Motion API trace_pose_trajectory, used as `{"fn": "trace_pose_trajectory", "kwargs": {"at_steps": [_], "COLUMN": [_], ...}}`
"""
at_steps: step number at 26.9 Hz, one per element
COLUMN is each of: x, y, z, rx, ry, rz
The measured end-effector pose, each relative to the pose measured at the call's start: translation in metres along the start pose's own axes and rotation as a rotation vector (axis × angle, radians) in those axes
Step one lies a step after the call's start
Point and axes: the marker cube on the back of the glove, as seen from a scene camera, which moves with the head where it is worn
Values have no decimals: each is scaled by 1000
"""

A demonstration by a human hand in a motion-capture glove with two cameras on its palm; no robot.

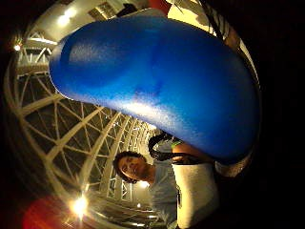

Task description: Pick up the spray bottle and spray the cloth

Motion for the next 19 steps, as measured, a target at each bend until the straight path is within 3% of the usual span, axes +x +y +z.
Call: {"fn": "trace_pose_trajectory", "kwargs": {"at_steps": [19], "x": [3], "y": [-18], "z": [19], "rx": [-56], "ry": [30], "rz": [169]}}
